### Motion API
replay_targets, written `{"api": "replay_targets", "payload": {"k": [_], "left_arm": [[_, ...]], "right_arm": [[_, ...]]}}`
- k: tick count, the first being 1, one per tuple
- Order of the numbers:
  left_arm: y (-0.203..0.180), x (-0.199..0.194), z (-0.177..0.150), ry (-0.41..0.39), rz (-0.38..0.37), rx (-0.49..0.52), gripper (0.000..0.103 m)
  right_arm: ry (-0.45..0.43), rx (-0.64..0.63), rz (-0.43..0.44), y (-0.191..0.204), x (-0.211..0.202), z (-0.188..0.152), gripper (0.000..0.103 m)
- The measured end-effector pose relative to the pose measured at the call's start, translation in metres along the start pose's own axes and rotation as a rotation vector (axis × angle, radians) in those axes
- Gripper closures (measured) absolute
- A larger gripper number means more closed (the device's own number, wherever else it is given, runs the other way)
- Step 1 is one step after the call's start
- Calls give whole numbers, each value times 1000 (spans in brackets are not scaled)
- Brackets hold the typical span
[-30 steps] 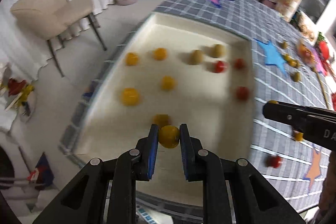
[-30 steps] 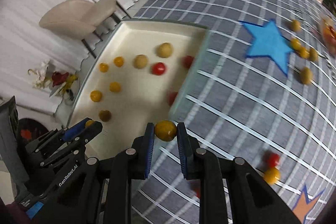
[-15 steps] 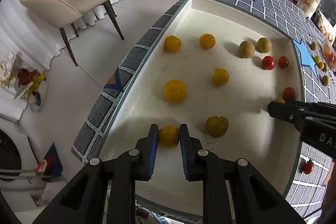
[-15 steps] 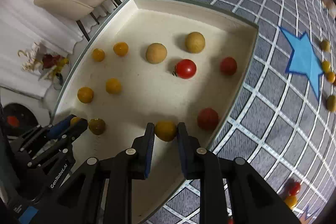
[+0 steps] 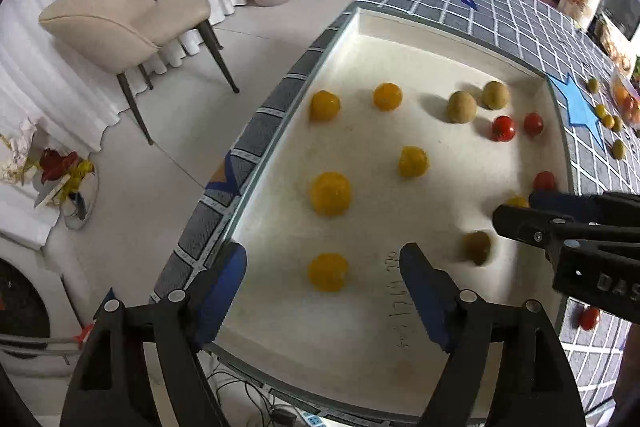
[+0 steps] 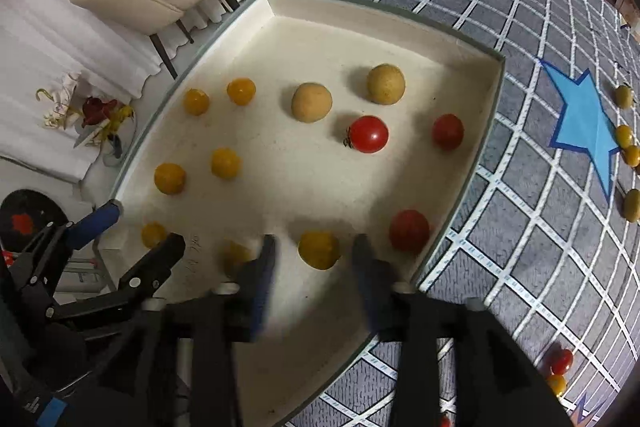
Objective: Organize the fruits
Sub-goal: 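Open both tools to drop the tomatoes into the tray, then move both tools back to the last tomatoes on the tablecloth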
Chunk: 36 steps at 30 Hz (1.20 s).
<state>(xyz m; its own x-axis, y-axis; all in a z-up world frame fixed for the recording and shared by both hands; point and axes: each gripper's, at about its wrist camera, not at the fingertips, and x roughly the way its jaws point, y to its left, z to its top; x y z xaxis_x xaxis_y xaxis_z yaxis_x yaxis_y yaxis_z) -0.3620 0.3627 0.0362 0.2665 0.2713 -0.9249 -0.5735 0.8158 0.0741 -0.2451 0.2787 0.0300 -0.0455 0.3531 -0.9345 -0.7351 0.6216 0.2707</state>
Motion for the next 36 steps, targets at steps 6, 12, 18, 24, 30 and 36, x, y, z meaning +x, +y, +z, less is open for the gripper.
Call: {"api": "replay_targets", "payload": {"k": [6,12,18,24,30,36], "left_arm": [[-9,-10,4,9,-14,50,23],[-49,-38,11,-34,-84,162,23],[-105,-53,10,-50,-161,260,23],[-156,-62,-8,-30,-196,304,23],[-194,-58,-37,6,-188,345,23],[-204,-43,-53,33,-162,352,23]], "right_arm": [[-81,27,9,-6,-38,-5,22],[-117,155,-75,-57,-79,-31,22],[-137,338,-185,-139,-114,-76,22],[-90,425,-208,-187,-119,-114,22],[-44,327,-164,-187,-111,-124,22],[-21,291,-130,-184,-98,-128,30]]}}
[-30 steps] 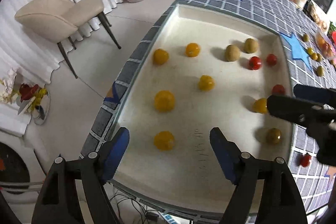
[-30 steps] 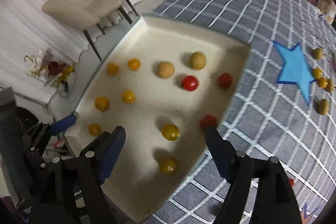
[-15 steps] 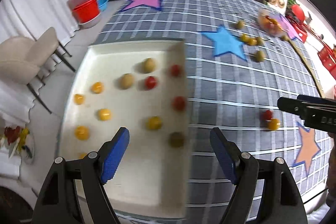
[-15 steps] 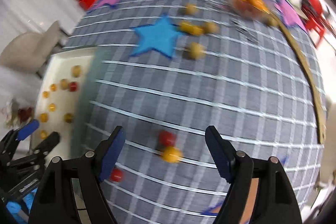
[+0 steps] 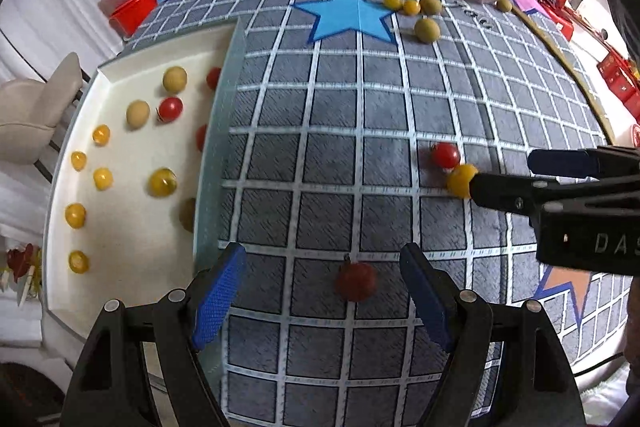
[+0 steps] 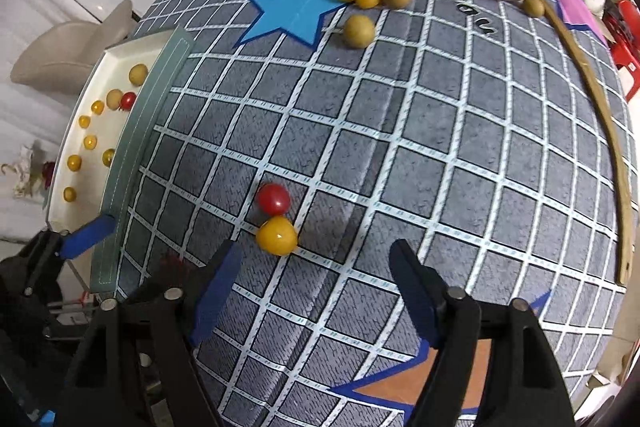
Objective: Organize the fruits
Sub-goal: 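Move both tools back to the last tomatoes on the tablecloth, then grasp a red tomato with the left tool while the right tool grasps a yellow one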
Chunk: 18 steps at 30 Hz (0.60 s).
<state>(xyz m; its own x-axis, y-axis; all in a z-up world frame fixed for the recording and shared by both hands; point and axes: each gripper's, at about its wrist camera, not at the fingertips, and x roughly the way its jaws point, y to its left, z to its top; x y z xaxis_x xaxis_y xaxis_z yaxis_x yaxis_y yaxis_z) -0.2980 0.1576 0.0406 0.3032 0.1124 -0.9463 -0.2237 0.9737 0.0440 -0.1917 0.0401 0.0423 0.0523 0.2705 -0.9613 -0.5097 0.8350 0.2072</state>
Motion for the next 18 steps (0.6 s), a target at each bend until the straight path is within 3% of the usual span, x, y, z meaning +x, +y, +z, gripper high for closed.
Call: {"api": "replay_targets", "payload": {"k": [2,6,13,18], "left_arm": [[0,5,-3,9,0,-8,23],[-1,12,-6,19,9,-13,23],[-5,22,-6,24,-2,-24,23],[-8,21,-7,24,-30,-29,37]], "right_arm": [[10,-5,15,1,4,0,39],[21,-26,31,4,11,1,46],[31,-73,30,17,20,4,51],[37,-83,13,20,21,5,69]]}}
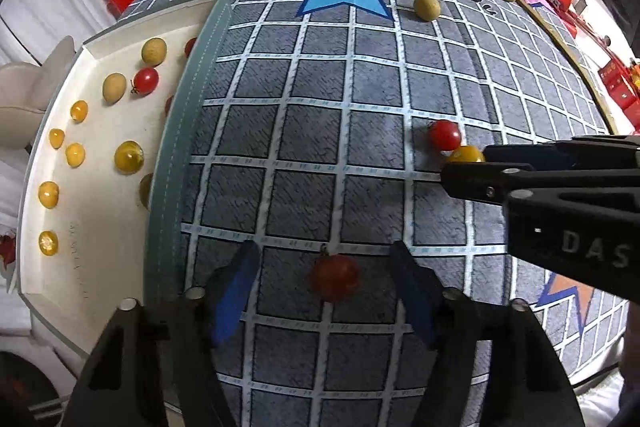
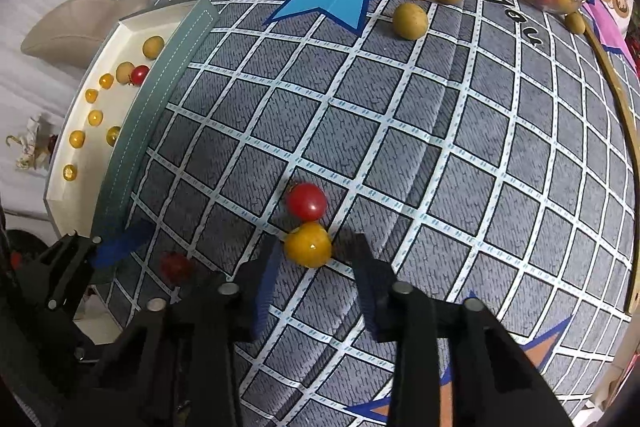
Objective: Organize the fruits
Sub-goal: 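Grasp a red tomato with the left tool while the right tool grasps a yellow one, then carry both tomatoes over the white tray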
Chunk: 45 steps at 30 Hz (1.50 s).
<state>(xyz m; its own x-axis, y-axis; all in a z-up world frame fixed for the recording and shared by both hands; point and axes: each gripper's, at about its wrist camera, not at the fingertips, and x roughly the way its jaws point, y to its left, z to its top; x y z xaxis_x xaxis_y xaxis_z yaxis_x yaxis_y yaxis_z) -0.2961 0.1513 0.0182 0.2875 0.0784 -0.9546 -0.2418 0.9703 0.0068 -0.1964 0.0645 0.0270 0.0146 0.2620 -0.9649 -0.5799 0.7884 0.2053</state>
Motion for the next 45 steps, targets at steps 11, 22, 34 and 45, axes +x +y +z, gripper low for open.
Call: {"api": "replay_targets", "payload": {"k": [11,22,34,45], "left_arm": [[8,-15,3,15,-121,-66,81],[43,-42,16,-30,-141,-121,81],[109,-61,10,-77,-43,-234,81],[176,-35,11,-45,113,-334,81]], "right_arm": [[-6,53,33,-2,-7,-3,78],[-31,69,48,3,-30,-5,78],[-46,-28,99,64,-33,26,78],[-37,-137,158,133,-9,78,78]]}}
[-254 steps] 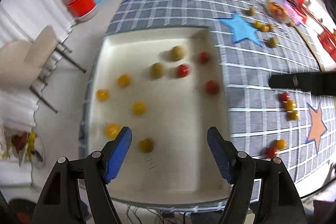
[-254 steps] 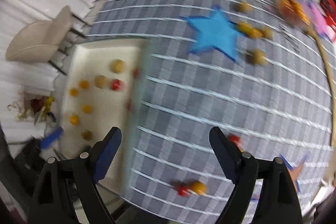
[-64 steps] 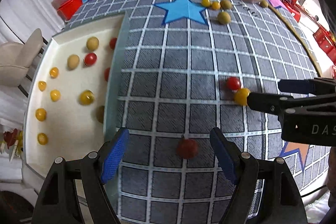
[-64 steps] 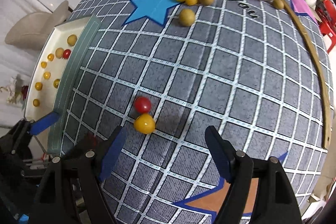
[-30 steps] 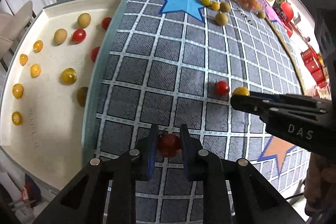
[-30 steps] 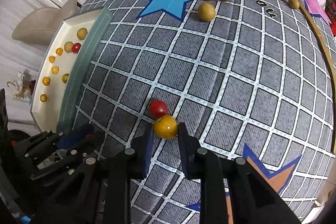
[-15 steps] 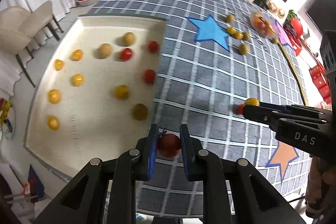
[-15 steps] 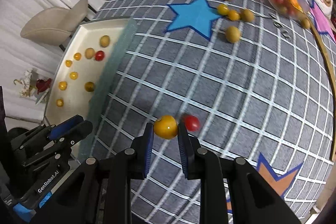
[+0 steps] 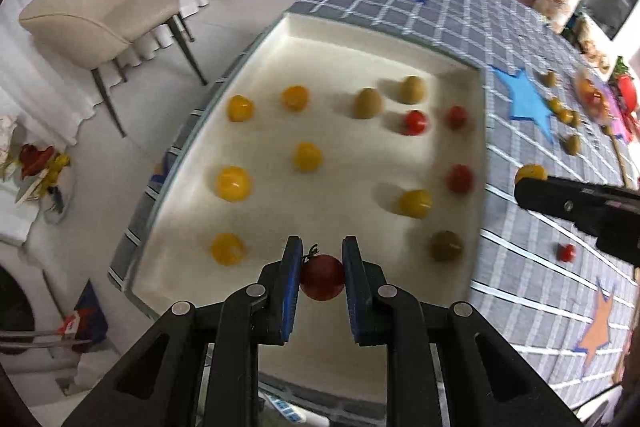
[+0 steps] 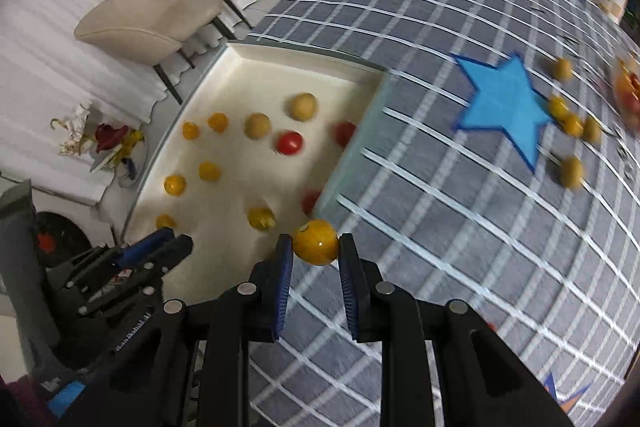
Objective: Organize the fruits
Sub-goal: 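Carry both tomatoes over the white tray, then open both tools to release the tomatoes into the tray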
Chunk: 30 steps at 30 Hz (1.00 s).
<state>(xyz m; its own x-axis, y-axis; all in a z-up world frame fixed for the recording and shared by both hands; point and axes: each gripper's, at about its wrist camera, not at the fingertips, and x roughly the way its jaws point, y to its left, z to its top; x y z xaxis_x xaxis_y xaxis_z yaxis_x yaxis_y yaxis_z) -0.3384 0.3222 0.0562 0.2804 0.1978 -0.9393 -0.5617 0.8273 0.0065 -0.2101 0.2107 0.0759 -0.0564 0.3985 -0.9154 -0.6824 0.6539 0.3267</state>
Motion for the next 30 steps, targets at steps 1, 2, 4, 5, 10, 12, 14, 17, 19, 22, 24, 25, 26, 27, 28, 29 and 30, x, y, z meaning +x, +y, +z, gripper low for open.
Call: {"api": "replay_targets", "payload": {"k": [1,2,4,5,10,12,14,17,19,22,24,25,26,27,28,29,30], "left_arm": [[1,3,2,3,10,0,81],[3,8,4,11,22,-4,81],[7,16,7,25,27,-14,81],[7,19,9,27,30,-17,81],[7,30,12,37,38,-18,81],[8,32,12,42,36,-21,81],[9,34,12,47,35,-22,81],[9,36,11,51,36,-22,81],[9,37,12,49,37,-16,81],[6,37,12,47,42,-4,81],[5,36,12,44,40,1,81],[5,36,12,42,40,1,80],[5,35,12,42,41,-1,74],[5,35,11,43,36,-4,67],[6,33,11,40,32,-9,43],[7,29,11,20,34,-14,28],[7,25,11,-7,42,-13,27]], "right_arm": [[2,-3,1,3,3,4,78],[5,-11,2,7,9,10,78],[11,-25,-5,13,18,20,78],[16,-32,-9,16,23,23,78],[56,-57,-35,23,47,34,78],[70,-57,-42,23,53,37,78],[85,-61,-50,24,60,38,78],[95,-67,-59,25,68,40,78],[101,-66,-63,26,72,42,78],[99,-82,-74,29,76,44,77],[96,-94,-82,32,78,46,77],[96,-96,-83,33,77,46,77],[98,-98,-82,33,77,46,77],[102,-96,-77,33,77,47,77],[108,-90,-64,32,77,47,77],[109,-84,-55,32,75,46,76],[106,-82,-53,31,73,47,75]]}}
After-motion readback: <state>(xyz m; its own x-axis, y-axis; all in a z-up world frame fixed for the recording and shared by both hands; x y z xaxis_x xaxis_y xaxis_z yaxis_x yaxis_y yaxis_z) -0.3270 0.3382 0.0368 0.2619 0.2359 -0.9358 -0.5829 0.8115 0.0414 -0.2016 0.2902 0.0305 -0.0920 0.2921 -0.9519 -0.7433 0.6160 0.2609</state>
